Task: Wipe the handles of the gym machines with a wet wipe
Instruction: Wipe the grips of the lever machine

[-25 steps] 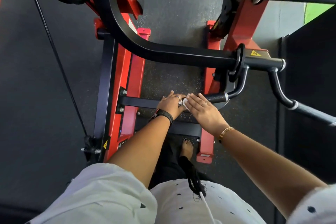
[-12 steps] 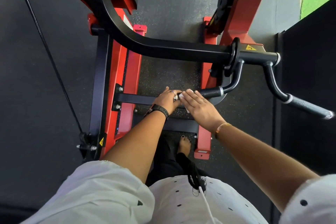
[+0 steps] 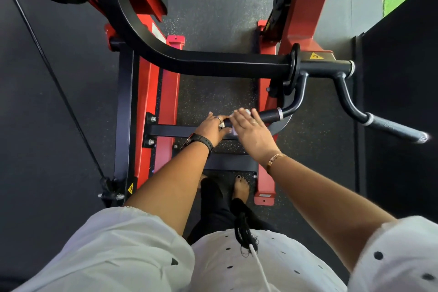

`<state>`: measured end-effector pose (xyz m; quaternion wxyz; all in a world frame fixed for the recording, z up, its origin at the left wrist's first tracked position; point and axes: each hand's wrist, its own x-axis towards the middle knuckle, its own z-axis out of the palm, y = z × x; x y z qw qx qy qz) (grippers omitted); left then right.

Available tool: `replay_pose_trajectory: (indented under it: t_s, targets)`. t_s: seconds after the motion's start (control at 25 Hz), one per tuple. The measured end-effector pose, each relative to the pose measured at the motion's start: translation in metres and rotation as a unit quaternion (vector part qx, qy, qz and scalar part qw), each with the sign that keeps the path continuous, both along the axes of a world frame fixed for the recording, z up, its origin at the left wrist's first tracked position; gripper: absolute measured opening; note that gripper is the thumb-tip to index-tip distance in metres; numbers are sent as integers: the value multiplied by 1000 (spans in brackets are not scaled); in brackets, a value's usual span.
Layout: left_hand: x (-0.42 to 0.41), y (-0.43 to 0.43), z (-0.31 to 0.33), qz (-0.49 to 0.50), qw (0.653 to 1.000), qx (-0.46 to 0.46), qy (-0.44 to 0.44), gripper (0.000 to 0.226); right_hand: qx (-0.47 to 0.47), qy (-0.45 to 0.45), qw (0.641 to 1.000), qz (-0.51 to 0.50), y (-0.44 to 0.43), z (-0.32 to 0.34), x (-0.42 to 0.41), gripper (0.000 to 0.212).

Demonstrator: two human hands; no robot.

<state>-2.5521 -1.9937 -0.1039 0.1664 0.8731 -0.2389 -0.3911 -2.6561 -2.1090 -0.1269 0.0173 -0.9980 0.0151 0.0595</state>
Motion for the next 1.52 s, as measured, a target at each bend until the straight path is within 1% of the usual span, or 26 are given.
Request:
replay_pose_trajectory:
  t_s: [0.08,0.12,0.16,0.24,0.28,0.36,0.44,0.52,0.56,0.64,0.72,0.76,0.84,0.88,0.96,1.04,1.12,1.16,1.24,1.32,1.4,1.48,1.52]
  targets:
    - [0,0,-1,-5,1000,1,-7,44,-25,0,996,80,-6,-5,-12,55]
    - [1,-1,-2,-4,1000,2,-8,45,-40,11,994,97,-17,-3,-24,59]
    - [1,-1,-3,-4,1000,3,-6,47,-38,21,995,86,-30,0,-38,65]
    - [1,-2,-3,-6,1000,6,-4,50,-20,14,1000,-10,-58,9,-60,78]
    - [1,-2,-4,-9,1000,11,-6,50,-16,9,998,-64,-69,14,-65,80]
    - [1,-1,-8,-8,1000,20,-4,51,-10,8,992,-127,-77,18,-54,69]
    - [0,0,-11,-1,1000,23,0,52,9,14,990,-143,-64,17,-27,56]
    - [-3,1,-14,-7,1000,11,-22,55,23,34,994,-105,-40,17,-1,52]
    - [-5,1,-15,-17,999,-3,-41,57,23,44,997,-66,-26,14,5,52]
    - [-11,0,-16,-31,996,-36,-73,59,14,37,999,25,-8,7,-1,54]
    - [-14,-2,-17,-64,992,-42,-95,55,2,17,998,57,-16,6,-18,58]
    - [-16,-3,-18,-94,989,-25,-110,52,-7,20,999,41,-26,8,-29,63]
    - [-18,-3,-20,-147,977,23,-150,52,-27,23,999,-35,-49,13,-46,75]
    - [-19,-3,-20,-164,971,43,-167,54,-33,21,997,-68,-58,13,-48,77]
    - [-25,-3,-19,-191,961,66,-188,59,-23,32,994,-103,-60,11,-39,72]
    - [-35,0,-17,-202,954,82,-204,62,0,38,994,-98,-41,10,-16,63]
    - [-43,4,-19,-191,950,94,-229,66,3,40,998,-43,-15,7,-4,59]
    - [-46,6,-20,-180,951,98,-231,70,-3,38,999,-14,-8,3,-7,59]
    - [-49,6,-20,-163,958,95,-216,78,-10,41,999,10,-14,2,-26,61]
    - [-50,6,-17,-165,961,90,-205,85,-33,36,999,-11,-36,6,-47,67]
    - [-49,7,-13,-169,962,88,-198,91,-42,28,996,-74,-54,11,-51,70]
    - [-49,7,-12,-168,963,91,-190,95,-36,37,991,-122,-56,10,-38,66]
    - [-50,7,-12,-169,962,98,-189,96,-29,41,991,-128,-50,9,-28,64]
